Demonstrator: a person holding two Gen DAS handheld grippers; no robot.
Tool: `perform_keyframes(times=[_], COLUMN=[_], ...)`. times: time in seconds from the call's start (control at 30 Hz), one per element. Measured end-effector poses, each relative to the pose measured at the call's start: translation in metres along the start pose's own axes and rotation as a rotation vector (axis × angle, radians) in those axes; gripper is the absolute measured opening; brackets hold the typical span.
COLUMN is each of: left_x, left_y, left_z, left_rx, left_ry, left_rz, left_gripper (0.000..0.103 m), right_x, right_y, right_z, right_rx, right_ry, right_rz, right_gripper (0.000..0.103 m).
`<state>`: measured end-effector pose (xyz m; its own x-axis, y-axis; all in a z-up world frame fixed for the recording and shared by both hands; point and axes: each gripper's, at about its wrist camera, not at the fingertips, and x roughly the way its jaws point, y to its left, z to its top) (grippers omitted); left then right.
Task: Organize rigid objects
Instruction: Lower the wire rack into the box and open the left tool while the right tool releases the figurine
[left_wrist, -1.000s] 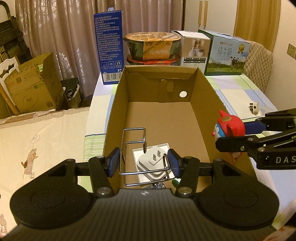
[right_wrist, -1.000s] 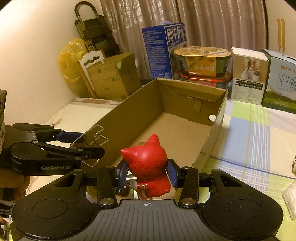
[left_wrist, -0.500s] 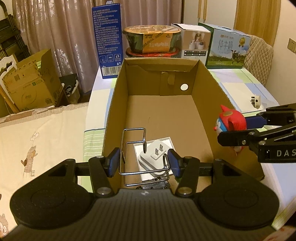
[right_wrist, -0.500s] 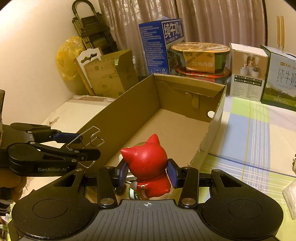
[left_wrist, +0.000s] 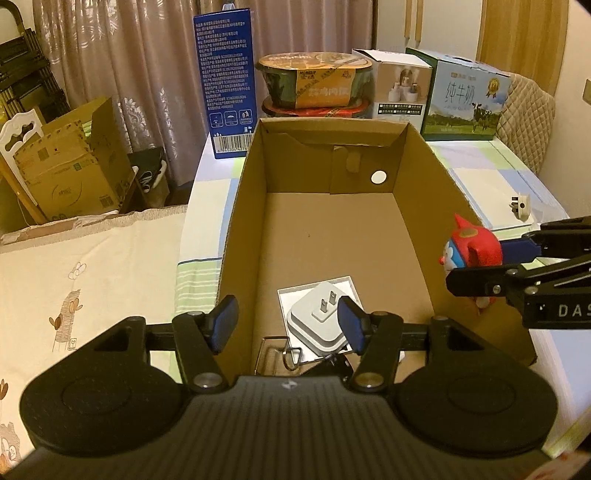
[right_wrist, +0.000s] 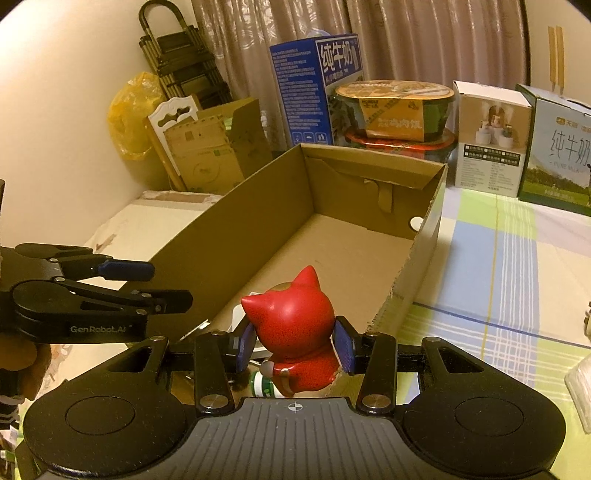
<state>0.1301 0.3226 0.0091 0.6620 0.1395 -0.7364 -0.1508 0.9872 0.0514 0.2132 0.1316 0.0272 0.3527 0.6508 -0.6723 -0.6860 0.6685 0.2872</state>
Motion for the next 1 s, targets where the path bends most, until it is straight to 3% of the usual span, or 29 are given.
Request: perform_keyframes(times=[1.0], left_x=[-0.0032], left_y=[-0.0042], left_z=[-0.0021], left_rx=[0.000], left_ry=[-0.004], left_rz=[-0.010], left_gripper=[0.054], right_x=[-0.0006], right_y=[0.0001], right_z=[-0.0008], right_rx=[-0.007], right_ry=[-0.003], right_rz=[-0.003], right_gripper=[0.042])
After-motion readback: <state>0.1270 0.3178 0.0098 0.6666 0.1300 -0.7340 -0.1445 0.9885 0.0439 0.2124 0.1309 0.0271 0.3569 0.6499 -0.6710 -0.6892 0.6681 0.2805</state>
